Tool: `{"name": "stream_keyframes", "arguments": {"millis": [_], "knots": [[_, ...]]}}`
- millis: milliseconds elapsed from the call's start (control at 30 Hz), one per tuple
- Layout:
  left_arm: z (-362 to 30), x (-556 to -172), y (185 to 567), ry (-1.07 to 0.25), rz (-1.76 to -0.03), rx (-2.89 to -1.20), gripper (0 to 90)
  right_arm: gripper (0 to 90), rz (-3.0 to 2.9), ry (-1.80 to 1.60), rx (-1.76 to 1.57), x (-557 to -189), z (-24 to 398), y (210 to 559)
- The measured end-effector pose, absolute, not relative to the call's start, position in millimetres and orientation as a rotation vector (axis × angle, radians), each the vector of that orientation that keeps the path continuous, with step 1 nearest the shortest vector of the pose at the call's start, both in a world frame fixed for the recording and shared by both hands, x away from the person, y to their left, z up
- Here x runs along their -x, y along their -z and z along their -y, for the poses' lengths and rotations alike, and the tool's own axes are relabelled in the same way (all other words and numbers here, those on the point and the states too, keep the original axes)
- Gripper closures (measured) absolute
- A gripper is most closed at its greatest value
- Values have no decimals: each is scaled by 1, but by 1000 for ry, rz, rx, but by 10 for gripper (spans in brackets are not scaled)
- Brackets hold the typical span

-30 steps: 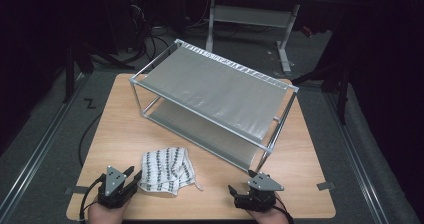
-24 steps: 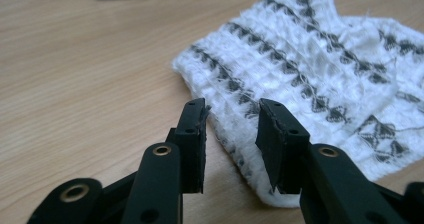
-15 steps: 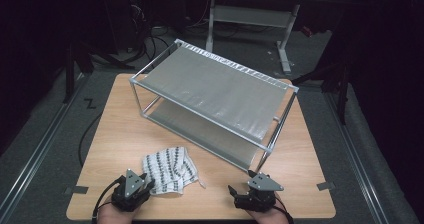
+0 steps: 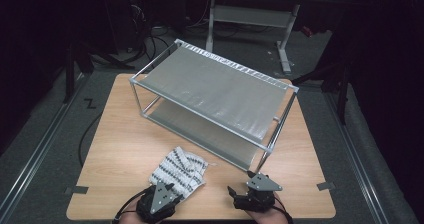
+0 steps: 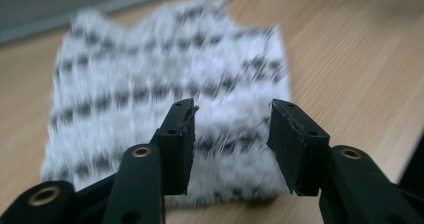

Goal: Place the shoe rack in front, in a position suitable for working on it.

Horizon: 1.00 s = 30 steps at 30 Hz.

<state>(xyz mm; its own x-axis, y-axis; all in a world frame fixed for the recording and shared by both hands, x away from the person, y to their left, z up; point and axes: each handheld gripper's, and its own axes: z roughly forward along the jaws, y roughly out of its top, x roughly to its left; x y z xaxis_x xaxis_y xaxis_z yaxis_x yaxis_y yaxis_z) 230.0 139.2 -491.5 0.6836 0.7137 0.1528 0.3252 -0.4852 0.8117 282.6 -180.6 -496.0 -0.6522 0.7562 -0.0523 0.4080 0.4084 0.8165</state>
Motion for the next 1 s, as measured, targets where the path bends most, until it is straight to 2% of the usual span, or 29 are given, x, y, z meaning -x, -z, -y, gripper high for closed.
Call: {"name": "stream_keyframes", "arguments": {"millis": [67,100,167,200,333,433,700,867,1000], "knots": [[-154,-234,480,-694,-861,-1977,536,146,-2247,-1143,-1002,-282,181,496],[-154,-234,480,-694,-861,-1977,541,146,-2247,-1143,-1002,-282,181,496],[-174,-246,481,-713,-969,-1925,545,146,-2253,-1139,-997,-283,181,496],[-193,-262,488,-664,-1096,-1906,547,147,-2255,-1140,-995,-283,180,496],[-199,-274,497,-591,-1157,-1931,535,152,-2261,-1142,-998,-282,179,496],[-181,-276,503,-594,-1093,-2049,543,178,-2267,-1188,-1010,-282,178,495],[-122,-269,505,-499,-914,-2107,577,186,-2296,-1208,-941,-279,169,491],[-85,-270,506,-409,-847,-2105,551,178,-2347,-1201,-915,-279,161,490],[-84,-270,504,-394,-858,-2057,499,146,-2418,-1148,-916,-283,153,493]]}}
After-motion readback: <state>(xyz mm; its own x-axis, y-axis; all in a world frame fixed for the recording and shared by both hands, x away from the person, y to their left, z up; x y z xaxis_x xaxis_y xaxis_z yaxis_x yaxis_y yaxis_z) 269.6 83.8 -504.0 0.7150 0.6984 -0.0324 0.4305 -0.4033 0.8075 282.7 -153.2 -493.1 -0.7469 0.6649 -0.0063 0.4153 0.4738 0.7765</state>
